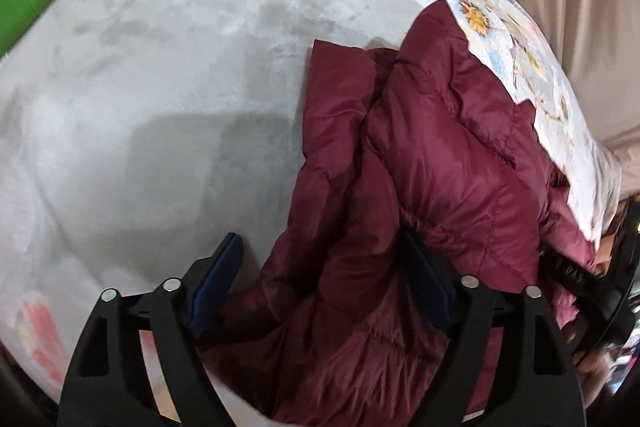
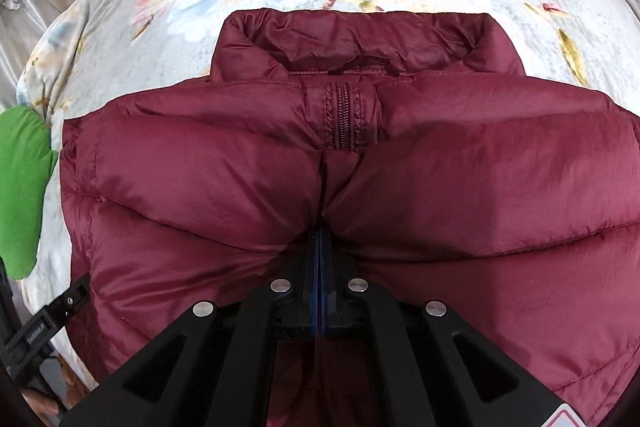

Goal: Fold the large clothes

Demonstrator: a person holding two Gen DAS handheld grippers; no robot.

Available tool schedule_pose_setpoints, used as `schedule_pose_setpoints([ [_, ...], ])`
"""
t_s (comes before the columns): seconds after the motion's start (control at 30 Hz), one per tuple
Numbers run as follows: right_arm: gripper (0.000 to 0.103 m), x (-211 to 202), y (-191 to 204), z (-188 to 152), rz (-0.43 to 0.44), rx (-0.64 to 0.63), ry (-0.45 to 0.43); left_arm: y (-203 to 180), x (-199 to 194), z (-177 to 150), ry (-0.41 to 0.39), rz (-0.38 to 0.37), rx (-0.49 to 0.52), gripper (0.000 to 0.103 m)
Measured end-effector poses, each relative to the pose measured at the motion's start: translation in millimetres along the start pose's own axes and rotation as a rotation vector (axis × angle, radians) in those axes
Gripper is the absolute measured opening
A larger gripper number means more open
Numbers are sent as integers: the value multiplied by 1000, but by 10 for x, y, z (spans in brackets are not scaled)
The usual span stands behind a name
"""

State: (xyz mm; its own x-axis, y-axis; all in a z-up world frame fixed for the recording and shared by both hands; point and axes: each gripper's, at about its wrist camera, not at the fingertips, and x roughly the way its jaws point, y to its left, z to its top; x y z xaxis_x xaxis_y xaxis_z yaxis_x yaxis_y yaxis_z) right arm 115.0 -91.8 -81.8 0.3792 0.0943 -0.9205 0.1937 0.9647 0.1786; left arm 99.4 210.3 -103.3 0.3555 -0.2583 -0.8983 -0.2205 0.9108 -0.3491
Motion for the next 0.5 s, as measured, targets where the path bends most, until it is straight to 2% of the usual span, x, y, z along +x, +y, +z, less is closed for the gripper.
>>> schedule_pose_setpoints([
  [0.07, 0, 7, -13, -12, 3, -3, -9, 8, 24, 35, 0, -22, -28, 84],
  [0.13, 0, 4, -15, -31, 3, -10, -16, 6, 31, 73, -7, -51, -43, 83],
  [0.2, 0, -46, -17, -13, 3, -5, -7, -10, 26, 88, -4, -77, -28, 65],
  [0.23, 0, -126, -28, -5, 7, 15, -11, -19, 28, 98, 6, -99, -17, 61],
  [0.3, 0, -444, 50, 25, 77, 22, -89, -14, 36, 100, 25, -136, -15, 49],
  [0.33, 0, -570, 173, 56, 87, -21, -124, -14, 42, 97, 31, -149, -15, 47],
  [0.43, 0, -610, 566, 135, 34, -186, -141, -35, 36, 85, 37, -160, -6, 36],
  [0.5, 0, -523, 650, 148, -9, -207, -135, -37, -5, 94, 39, -167, -1, 27],
])
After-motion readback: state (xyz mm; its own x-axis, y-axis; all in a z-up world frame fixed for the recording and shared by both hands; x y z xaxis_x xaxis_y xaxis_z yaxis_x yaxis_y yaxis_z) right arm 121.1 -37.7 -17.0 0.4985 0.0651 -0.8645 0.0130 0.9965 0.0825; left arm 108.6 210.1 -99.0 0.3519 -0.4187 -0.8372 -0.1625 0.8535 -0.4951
